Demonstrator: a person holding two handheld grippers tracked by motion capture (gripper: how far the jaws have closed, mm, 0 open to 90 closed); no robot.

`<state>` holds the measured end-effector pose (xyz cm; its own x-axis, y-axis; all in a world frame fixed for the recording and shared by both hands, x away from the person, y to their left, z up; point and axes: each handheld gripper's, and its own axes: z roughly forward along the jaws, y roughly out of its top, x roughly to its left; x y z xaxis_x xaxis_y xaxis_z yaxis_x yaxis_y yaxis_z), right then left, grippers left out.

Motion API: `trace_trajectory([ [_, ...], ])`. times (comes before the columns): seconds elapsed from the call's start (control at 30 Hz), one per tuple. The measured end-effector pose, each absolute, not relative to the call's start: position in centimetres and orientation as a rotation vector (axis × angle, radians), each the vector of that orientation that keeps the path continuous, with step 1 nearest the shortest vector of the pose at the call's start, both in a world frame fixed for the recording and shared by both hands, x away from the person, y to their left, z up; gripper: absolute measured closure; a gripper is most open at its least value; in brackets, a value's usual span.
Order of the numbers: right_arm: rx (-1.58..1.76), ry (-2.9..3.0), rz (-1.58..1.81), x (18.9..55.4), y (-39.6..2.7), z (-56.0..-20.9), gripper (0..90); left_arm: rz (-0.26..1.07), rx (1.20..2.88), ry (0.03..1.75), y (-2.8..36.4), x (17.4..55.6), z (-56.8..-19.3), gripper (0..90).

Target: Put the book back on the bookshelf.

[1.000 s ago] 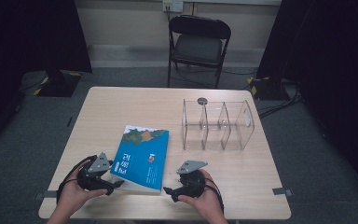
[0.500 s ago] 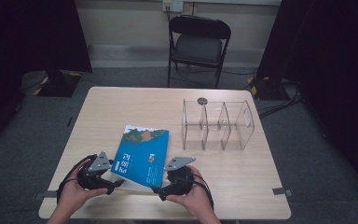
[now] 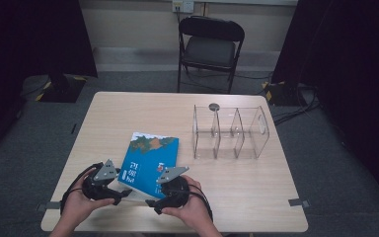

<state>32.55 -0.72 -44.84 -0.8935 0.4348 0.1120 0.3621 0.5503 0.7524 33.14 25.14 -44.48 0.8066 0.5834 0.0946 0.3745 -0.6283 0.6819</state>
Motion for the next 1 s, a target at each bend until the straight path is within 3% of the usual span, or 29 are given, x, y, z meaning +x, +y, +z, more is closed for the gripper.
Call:
trace_trajectory([
  [0.57, 0.696, 2.71, 1.209, 32.7, 2.0, -46.0, 19.2, 0.397, 2.308, 0.72, 25.0, 33.2, -44.3, 18.4],
  [1.0, 0.627, 2.596, 1.052, 32.7, 3.4, -46.8, 28.0, 0.394, 2.3, 0.724, 25.0, 33.3, -44.4, 18.4],
])
